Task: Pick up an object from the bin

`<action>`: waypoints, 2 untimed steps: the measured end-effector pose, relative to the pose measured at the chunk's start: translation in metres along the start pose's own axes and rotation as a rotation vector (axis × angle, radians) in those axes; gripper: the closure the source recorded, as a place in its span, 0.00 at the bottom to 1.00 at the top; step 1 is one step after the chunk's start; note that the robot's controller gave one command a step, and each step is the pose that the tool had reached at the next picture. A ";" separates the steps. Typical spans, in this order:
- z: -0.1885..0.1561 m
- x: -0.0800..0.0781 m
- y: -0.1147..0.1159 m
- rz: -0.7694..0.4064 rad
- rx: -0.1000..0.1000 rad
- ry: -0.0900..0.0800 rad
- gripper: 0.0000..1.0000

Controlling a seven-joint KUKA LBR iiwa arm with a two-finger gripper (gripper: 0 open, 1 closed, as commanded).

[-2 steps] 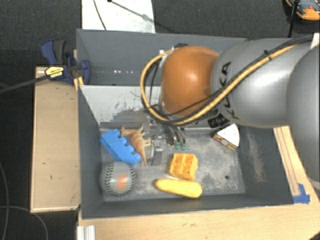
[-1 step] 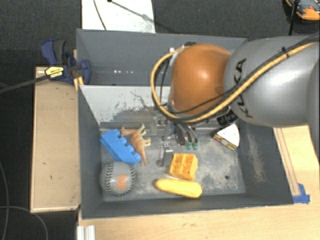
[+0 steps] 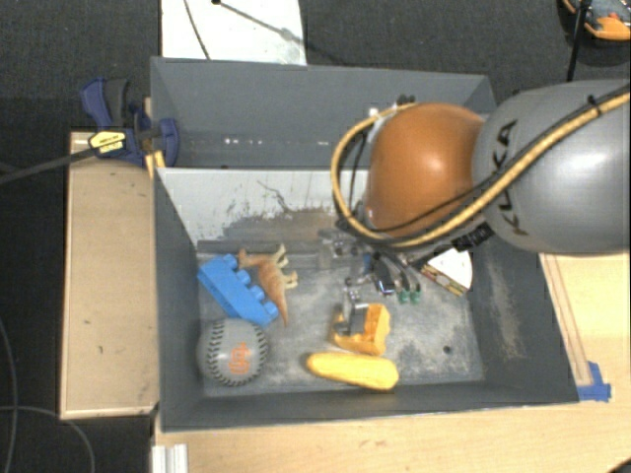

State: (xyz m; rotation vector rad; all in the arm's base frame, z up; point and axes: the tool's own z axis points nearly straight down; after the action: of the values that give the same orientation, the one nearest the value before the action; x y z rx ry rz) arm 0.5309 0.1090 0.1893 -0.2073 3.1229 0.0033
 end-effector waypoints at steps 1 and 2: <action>0.029 0.005 -0.040 -0.110 0.000 0.011 0.00; 0.053 0.015 -0.054 -0.188 0.001 0.009 0.00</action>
Offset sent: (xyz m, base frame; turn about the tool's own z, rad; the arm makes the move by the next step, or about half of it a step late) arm -0.0120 -0.0584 -0.0612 -0.2052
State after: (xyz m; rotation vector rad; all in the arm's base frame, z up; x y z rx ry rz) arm 0.5234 0.0531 0.1362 -0.5003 3.0988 -0.0010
